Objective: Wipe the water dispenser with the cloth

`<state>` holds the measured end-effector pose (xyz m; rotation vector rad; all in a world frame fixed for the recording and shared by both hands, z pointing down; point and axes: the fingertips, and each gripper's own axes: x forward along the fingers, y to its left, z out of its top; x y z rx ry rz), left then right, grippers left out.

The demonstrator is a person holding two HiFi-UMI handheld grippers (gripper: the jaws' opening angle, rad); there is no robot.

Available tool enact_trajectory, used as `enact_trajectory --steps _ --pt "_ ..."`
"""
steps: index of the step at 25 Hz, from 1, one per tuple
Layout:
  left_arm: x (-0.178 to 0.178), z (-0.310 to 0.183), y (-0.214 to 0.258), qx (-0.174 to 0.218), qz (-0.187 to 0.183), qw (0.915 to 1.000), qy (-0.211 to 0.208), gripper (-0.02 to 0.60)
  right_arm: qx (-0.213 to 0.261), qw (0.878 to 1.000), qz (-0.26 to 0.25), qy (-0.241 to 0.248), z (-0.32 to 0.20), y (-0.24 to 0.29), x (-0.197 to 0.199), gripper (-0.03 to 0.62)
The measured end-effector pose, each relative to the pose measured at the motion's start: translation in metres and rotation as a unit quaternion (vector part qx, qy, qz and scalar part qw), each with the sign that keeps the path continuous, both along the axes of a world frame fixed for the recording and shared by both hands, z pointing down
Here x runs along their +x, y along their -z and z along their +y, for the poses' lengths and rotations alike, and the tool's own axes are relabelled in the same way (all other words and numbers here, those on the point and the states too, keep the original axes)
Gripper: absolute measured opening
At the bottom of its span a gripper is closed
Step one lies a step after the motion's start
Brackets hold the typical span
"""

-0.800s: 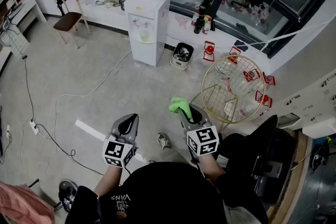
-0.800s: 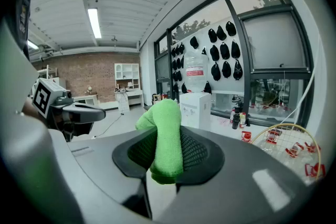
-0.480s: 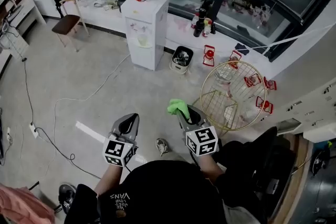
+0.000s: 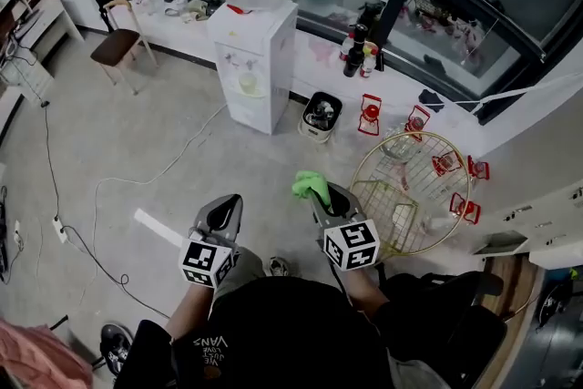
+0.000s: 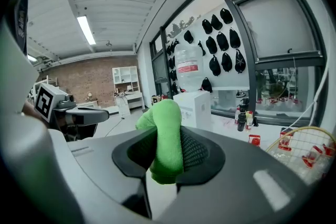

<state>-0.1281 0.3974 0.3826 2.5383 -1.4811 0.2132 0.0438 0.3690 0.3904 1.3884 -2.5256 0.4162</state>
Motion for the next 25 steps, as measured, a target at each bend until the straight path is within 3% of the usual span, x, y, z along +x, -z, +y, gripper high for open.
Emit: enact_trajectory --steps 6,10,18,25 --pt "-0.017 -0.063 -0.014 -0.028 0.007 0.9996 -0.001 0.002 -0.028 1.0 0.005 0.003 -0.059 -0.019 -0.02 0.114" --pt "-0.034 -0.12 -0.014 -0.018 0.01 0.9998 -0.009 0.002 -0.03 0.999 0.012 -0.008 -0.11 -0.019 -0.035 0.114" --pt "-0.07 -0.233 0.0 -0.002 0.012 0.9981 -0.06 0.002 -0.022 0.998 0.021 -0.053 -0.207 0.0 -0.071 0.114" --pt "-0.083 -0.293 -0.008 -0.007 0.016 0.9954 -0.094 0.002 -0.029 0.995 0.027 -0.087 -0.254 -0.005 -0.086 0.114"
